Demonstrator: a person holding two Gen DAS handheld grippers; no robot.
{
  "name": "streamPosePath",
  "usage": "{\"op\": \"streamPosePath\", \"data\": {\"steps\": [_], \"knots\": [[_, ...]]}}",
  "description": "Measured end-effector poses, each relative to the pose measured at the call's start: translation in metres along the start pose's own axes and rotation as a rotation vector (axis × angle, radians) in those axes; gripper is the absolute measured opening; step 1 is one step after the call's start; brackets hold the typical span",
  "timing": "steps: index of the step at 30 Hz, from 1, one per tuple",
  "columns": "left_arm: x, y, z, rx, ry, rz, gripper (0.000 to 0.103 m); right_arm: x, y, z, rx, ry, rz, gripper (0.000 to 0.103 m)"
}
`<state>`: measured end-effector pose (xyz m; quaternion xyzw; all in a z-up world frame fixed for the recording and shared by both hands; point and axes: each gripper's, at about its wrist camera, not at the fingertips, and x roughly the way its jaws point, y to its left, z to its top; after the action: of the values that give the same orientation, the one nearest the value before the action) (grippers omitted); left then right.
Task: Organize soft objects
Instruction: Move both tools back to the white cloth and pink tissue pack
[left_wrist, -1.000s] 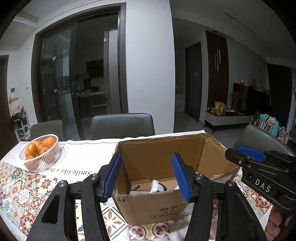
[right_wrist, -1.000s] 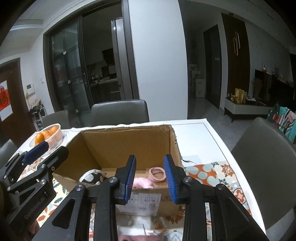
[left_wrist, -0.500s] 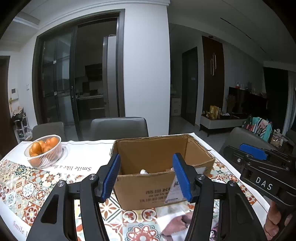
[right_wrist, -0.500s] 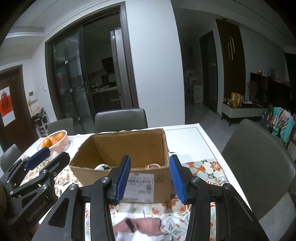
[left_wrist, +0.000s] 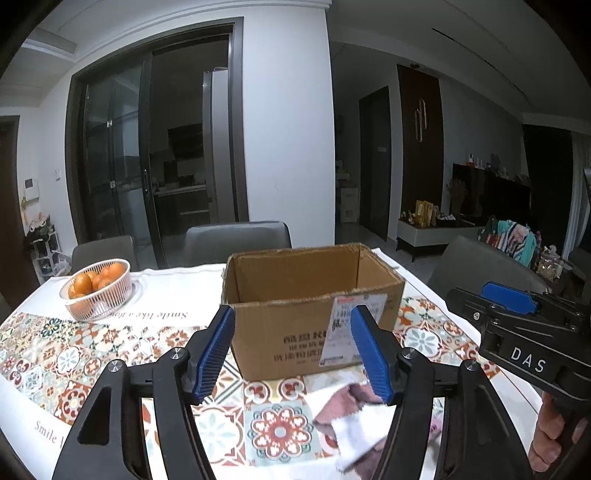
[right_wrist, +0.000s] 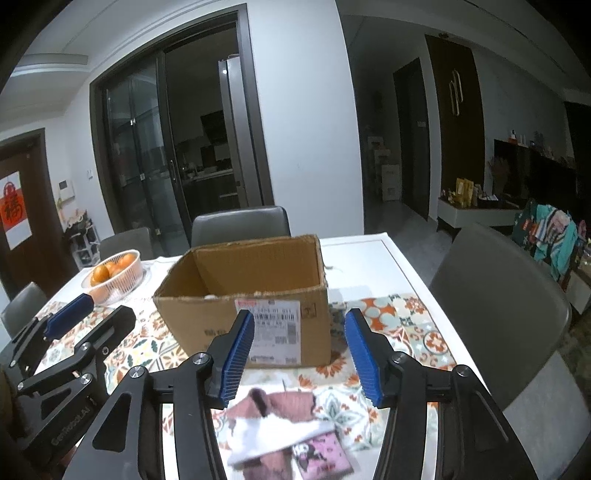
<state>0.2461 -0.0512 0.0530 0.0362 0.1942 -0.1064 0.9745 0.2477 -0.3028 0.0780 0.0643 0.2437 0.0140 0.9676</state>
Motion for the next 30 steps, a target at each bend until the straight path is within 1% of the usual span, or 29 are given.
{"op": "streamPosePath", "data": {"steps": [14, 23, 25, 30], "knots": [[-0.023, -0.01, -0.028, 0.024, 0.056, -0.024, 0.065, -0.019, -0.002, -0.034, 0.012, 0.071, 0.007, 0.053], [-0.028, -0.01, -0.046, 0.022, 0.107, -0.03, 0.065, -0.024, -0.003, -0.054, 0.017, 0.116, 0.02, 0.053], [-0.027, -0.012, -0.051, 0.029, 0.119, -0.03, 0.066, -0.024, -0.004, -0.06, 0.018, 0.13, 0.021, 0.057], [-0.024, -0.017, -0.064, 0.037, 0.159, -0.04, 0.066, -0.021, -0.005, -0.071, 0.019, 0.167, 0.02, 0.058]]}}
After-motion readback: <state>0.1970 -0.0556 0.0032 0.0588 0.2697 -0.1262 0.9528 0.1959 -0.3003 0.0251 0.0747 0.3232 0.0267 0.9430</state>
